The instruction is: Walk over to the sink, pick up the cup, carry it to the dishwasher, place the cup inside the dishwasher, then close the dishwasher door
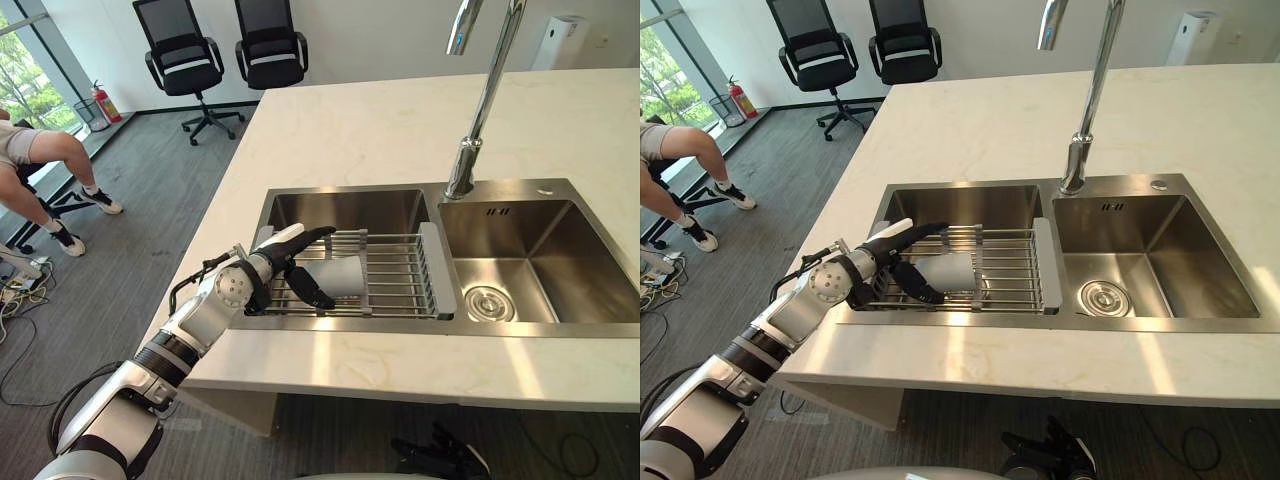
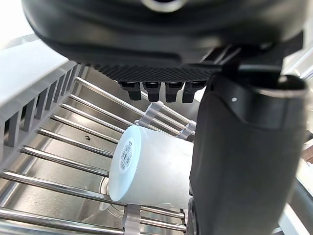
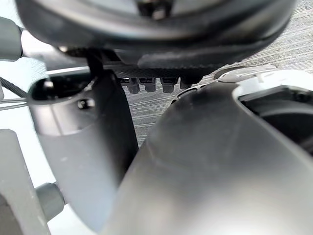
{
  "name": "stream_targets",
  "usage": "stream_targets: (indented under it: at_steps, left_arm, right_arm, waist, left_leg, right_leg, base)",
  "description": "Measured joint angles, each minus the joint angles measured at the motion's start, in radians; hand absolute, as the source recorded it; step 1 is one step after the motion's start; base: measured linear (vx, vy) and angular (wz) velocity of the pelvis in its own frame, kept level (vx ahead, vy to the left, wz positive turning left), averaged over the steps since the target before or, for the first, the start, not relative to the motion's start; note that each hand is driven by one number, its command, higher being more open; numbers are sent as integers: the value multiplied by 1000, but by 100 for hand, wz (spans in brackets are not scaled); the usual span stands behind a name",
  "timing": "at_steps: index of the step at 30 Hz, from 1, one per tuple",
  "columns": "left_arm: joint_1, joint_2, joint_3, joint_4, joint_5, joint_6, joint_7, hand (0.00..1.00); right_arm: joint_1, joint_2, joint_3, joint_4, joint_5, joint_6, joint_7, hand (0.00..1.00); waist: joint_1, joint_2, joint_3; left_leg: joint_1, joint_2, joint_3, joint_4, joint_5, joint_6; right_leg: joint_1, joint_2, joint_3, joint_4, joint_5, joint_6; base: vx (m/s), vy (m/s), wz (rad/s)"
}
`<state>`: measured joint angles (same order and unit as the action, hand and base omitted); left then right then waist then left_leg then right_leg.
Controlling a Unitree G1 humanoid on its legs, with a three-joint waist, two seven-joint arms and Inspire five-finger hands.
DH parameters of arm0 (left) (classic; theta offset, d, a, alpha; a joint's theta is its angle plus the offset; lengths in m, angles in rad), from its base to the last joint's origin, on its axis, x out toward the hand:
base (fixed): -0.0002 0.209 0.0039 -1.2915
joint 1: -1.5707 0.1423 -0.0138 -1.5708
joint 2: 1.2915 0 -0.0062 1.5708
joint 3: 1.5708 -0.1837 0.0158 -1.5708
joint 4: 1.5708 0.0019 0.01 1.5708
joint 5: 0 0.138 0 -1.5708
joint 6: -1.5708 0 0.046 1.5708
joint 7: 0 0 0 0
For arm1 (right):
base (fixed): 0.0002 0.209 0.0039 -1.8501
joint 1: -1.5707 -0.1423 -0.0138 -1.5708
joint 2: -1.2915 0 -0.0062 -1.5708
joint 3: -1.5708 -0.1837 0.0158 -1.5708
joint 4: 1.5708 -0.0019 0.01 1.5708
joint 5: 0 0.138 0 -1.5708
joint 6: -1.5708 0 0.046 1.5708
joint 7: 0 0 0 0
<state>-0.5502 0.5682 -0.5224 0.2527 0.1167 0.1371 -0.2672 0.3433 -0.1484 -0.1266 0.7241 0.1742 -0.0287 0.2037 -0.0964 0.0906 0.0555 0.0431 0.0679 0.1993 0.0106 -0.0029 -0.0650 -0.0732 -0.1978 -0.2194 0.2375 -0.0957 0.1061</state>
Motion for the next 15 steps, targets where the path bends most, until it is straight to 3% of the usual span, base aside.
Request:
stream_targets:
  at_steps: [11,12,15]
  left_arm:
    - [-17,-33,-2,123,-23,59,3,100]
    - [-15,-47,-2,146,-87,75,33,100]
    - [-15,-59,-1,153,-86,79,45,100]
  right_arm:
    - [-25,-13,24,-6,-1,10,-18,100]
    - [-34,-29,45,-17,-1,25,-38,100]
    - [-37,-32,51,-17,-1,25,-41,100]
  waist:
    - [-26,11,26]
    - [-28,16,46]
    - [-28,17,48]
  left_leg:
    - [0,1,2,-10,0,-20]
    - [-3,-2,4,-10,6,-43]
    - [-3,-3,3,-9,7,-42]
  right_leg:
    - [-3,-5,3,1,4,2]
    - [-8,-9,5,5,1,2]
    - [-10,-11,4,8,-3,2]
  base:
    - [12,2,-1]
    - [76,13,-3]
    - [5,6,1]
